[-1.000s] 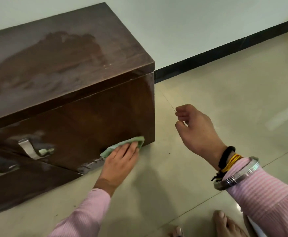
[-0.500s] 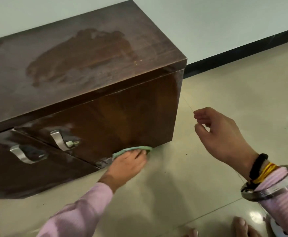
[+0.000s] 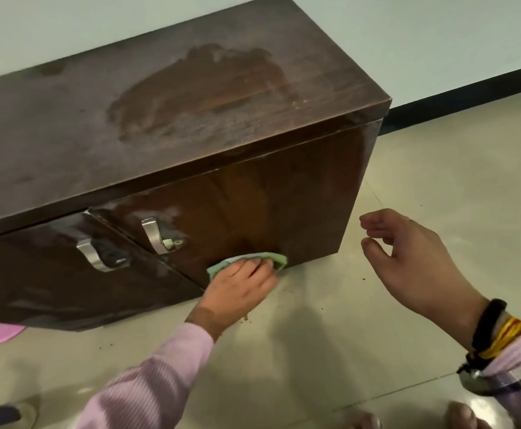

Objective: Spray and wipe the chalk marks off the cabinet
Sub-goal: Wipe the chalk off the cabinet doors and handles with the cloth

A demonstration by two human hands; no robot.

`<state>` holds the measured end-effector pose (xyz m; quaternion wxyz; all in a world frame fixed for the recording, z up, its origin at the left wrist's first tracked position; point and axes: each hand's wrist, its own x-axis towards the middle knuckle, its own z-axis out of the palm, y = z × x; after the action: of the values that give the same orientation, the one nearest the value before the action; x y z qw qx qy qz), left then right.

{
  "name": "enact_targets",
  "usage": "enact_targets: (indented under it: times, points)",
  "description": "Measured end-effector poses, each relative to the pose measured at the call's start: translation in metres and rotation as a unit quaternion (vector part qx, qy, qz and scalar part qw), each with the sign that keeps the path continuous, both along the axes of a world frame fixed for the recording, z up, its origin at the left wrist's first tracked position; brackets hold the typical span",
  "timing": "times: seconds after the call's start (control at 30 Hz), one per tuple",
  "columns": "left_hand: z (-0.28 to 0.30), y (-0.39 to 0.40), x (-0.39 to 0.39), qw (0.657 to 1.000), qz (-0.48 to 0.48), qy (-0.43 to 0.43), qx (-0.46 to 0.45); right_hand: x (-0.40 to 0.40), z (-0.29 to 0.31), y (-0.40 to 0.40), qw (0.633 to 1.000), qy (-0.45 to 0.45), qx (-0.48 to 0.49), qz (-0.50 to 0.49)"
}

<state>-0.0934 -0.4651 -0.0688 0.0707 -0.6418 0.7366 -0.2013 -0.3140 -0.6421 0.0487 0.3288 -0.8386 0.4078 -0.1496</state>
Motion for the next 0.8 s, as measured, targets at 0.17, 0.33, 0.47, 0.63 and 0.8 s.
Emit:
enact_targets:
  times: [0.17, 0.33, 0.47, 0.63, 0.8]
  points:
    - [-0.033, 0.083, 0.034, 0.985, 0.143, 0.008, 0.098, 0.003, -0.006, 0.005, 1.0, 0.014, 0.012, 0.019]
    - [-0.044, 0.057, 0.027, 0.977, 0.073, 0.011, 0.198, 0.0, -0.002, 0.01, 0.999, 0.025, 0.012, 0.029]
    - [-0.033, 0.048, 0.038, 0.974, -0.027, -0.069, 0.214, 0.001, 0.002, 0.013, 0.999, 0.033, 0.007, 0.039]
    - [-0.01, 0.094, 0.044, 0.982, 0.101, -0.03, 0.16, 0.007, 0.005, 0.012, 0.999, 0.024, 0.009, 0.042]
    - [-0.014, 0.065, 0.025, 0.997, 0.034, -0.036, 0.067, 0.009, -0.01, 0.023, 0.998, 0.028, 0.018, 0.044]
